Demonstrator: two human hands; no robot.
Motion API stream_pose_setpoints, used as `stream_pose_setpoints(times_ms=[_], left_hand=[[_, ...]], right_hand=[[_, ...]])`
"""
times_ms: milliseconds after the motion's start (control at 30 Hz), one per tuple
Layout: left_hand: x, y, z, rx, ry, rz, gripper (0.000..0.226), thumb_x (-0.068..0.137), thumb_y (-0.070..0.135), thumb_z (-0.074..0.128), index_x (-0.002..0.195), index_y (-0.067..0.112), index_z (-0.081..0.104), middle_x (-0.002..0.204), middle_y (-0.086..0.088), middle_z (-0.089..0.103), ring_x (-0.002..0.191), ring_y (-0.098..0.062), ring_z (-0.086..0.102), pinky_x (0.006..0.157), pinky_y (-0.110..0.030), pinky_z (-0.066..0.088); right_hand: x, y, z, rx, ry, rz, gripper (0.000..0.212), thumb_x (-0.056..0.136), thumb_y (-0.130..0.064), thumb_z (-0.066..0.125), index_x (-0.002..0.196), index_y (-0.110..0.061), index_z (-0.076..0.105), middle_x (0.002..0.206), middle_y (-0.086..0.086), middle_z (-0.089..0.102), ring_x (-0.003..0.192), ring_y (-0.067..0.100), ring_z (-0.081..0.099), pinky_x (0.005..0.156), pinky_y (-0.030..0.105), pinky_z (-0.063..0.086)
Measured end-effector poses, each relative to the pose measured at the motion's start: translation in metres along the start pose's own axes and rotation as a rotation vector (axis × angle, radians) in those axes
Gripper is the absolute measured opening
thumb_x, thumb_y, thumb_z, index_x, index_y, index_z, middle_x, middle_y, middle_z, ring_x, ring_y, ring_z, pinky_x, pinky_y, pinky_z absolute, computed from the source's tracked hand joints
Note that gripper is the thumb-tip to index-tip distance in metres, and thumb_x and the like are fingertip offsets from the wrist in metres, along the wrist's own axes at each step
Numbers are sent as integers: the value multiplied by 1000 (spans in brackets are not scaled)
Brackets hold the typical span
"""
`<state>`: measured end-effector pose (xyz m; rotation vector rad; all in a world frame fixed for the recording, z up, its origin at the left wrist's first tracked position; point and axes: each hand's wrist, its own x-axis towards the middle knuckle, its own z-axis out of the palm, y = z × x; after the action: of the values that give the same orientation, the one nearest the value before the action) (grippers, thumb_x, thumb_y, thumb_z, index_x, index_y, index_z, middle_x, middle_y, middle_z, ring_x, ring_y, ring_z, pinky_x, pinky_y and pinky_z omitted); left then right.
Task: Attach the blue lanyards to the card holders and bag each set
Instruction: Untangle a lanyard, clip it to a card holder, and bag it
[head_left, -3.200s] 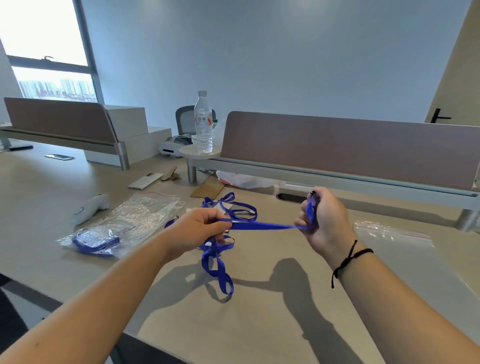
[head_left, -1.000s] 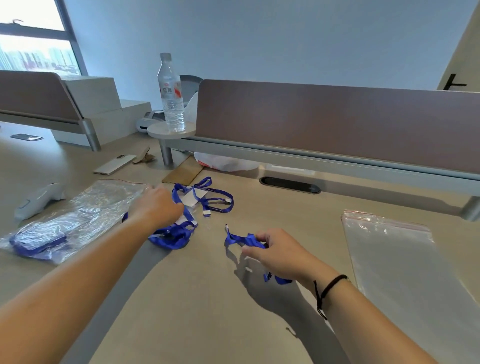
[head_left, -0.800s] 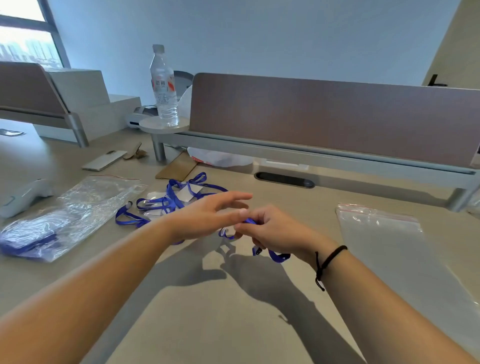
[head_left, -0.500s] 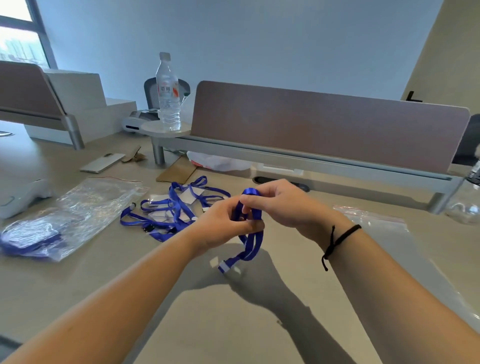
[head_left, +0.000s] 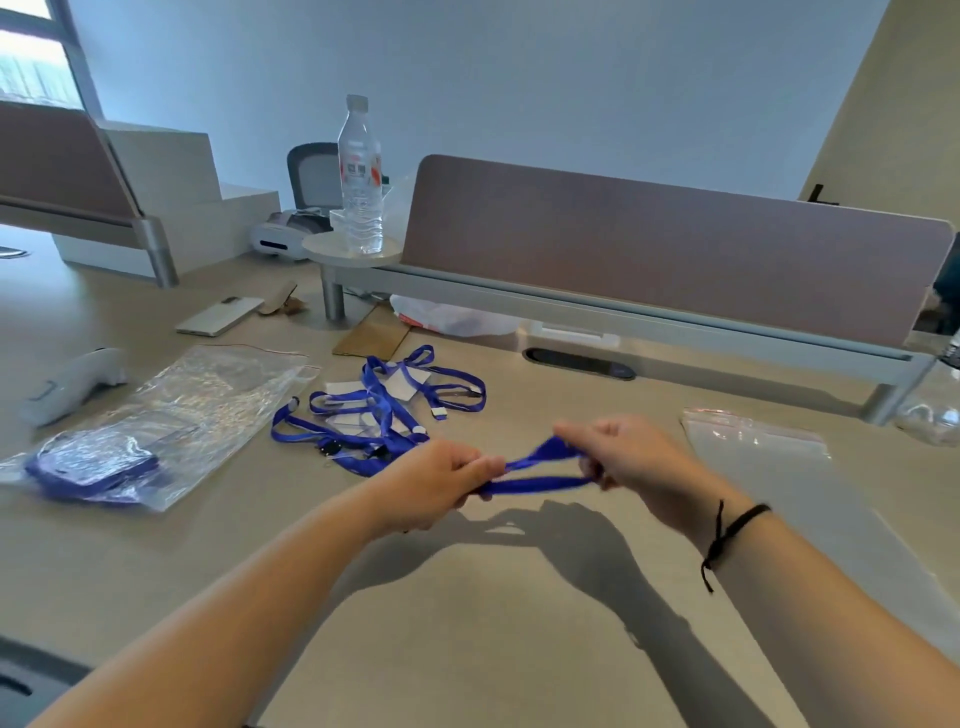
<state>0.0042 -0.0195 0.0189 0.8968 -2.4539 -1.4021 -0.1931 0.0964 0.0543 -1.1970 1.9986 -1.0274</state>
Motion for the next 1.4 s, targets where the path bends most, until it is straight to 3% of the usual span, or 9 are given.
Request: stream_pose_setpoints(times_ms=[133, 267, 500, 633, 800, 933, 1033, 1200, 1400], left_hand=[[-5, -13, 13, 468, 128, 34, 36, 106, 42, 37, 96, 20, 64, 81, 6, 58, 80, -17, 60, 74, -30, 48], [-13, -36, 38, 850, 312, 72, 30, 108, 40, 31, 106, 24, 56, 86, 4, 60, 80, -19, 62, 75, -35, 53], [-17, -56, 36, 804, 554, 155, 32, 96, 55, 44, 94, 32, 66, 83, 15, 63, 76, -4, 58, 67, -26, 53], [-23, -58, 26, 425, 623, 81, 25, 95, 54, 55, 89, 35, 71, 76, 20, 67, 73, 1, 63, 71, -19, 54], [-15, -65, -4, 48, 721, 5, 12, 95, 37, 63, 90, 32, 72, 75, 12, 72, 72, -8, 69, 75, -33, 61], [5, -70, -37, 271, 449, 7, 20, 90, 32, 72, 109, 36, 69, 95, 22, 66, 88, 3, 64, 87, -24, 57], [17, -72, -52, 470, 329, 10, 47, 78, 53, 78, 121, 45, 62, 103, 24, 58, 90, 4, 56, 78, -15, 48], [32, -90, -56, 642, 489, -25, 56, 85, 63, 63, 136, 41, 52, 121, 16, 62, 106, -3, 55, 89, -25, 52], [32, -109, -62, 678, 725, -156, 36, 99, 47, 52, 134, 39, 56, 124, 11, 66, 113, -10, 58, 83, -28, 53]], right_hand=[[5, 47, 37, -281, 16, 74, 49, 90, -53, 65, 59, -18, 53, 54, -3, 47, 52, 13, 41, 54, 31, 31], [2, 64, 56, -606, 174, -96, 31, 88, -61, 61, 96, -32, 56, 77, -11, 61, 73, 9, 56, 57, 27, 39], [-11, 79, 58, -543, 176, -234, 28, 92, -61, 54, 110, -46, 69, 96, -19, 50, 81, 0, 54, 64, 16, 38], [-12, 78, 57, -546, 148, -257, 27, 95, -59, 49, 111, -47, 68, 98, -21, 52, 81, -2, 53, 61, 16, 36], [-7, 82, 55, -305, 195, -231, 19, 96, -49, 54, 107, -44, 68, 102, -25, 58, 91, -7, 56, 71, 14, 41], [-1, 81, 52, -20, 327, -161, 10, 97, -33, 60, 90, -37, 66, 97, -17, 66, 89, -2, 61, 69, 16, 44], [9, 75, 54, 5, 328, -78, 10, 98, -29, 60, 93, -32, 68, 96, -13, 68, 91, 9, 63, 73, 26, 53], [47, 27, 65, -428, 37, -214, 23, 102, -29, 53, 121, -31, 66, 115, -19, 64, 106, 1, 57, 87, 18, 45], [116, -23, 126, -752, -168, -356, 45, 100, -18, 51, 142, -30, 51, 141, -3, 56, 130, 21, 51, 105, 39, 46]])
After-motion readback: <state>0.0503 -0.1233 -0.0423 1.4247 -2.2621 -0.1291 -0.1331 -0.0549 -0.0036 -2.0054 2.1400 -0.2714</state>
